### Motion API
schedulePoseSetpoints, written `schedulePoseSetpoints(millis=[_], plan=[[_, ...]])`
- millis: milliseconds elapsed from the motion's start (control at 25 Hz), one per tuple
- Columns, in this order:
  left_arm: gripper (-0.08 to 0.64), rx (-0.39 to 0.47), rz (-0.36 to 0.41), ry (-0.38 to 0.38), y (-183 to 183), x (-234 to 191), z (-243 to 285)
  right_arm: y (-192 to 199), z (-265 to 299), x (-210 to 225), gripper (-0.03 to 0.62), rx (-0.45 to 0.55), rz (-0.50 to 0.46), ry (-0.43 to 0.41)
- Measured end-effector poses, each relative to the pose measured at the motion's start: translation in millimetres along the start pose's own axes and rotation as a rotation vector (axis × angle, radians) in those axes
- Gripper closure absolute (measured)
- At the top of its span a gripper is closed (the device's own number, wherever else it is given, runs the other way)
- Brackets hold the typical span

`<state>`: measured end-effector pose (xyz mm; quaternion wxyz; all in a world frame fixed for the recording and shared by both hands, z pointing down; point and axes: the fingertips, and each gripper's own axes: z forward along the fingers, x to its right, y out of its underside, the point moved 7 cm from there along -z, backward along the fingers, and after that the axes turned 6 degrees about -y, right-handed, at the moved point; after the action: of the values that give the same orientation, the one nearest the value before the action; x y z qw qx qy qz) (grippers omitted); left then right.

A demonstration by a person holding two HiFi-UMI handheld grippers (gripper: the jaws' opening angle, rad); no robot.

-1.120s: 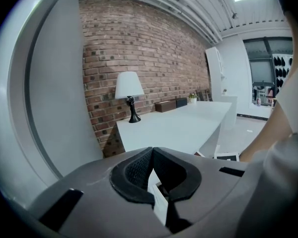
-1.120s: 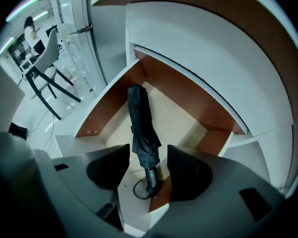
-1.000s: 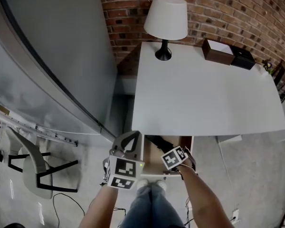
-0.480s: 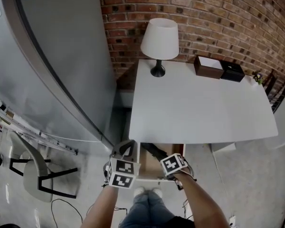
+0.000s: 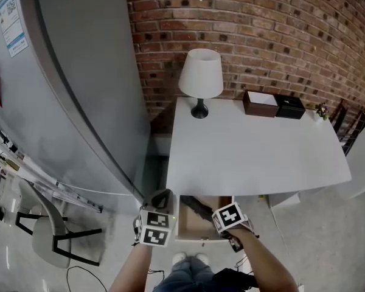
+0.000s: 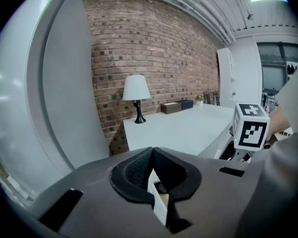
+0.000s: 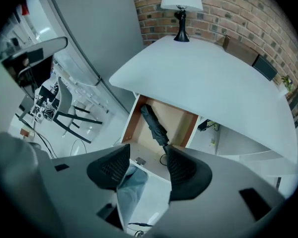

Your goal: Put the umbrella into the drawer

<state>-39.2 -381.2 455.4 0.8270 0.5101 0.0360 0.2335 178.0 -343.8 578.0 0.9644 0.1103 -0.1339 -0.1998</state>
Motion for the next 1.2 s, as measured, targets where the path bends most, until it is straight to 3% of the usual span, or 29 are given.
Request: schedulePoseSetpoints(millis=[400,600,760,1040,1200], plan=[[0.558,0.062,0.006,-0.021,-24,4,-5,-25,-90,3,0.359,0.321,0.067,-0.018],[0.558,0.126,-0.019,-0.043,-44,-2,-11,-25,-130,-4,0.359,0.439,0.115,-0.075],[0.558,0.170,-0.025,-0.061,-60,-8,-15,-31,-158,-4,0.368,0.525,0.059,-0.006],[0.558,0.306,-0.002,-0.091,-110,-23,-32,-55,-229,-6,0.469,0.785,-0.032,0.105],[0.558,0.387,0.020,-0.097,-137,-27,-44,-65,-270,-9,0.568,0.935,-0.083,0.165]])
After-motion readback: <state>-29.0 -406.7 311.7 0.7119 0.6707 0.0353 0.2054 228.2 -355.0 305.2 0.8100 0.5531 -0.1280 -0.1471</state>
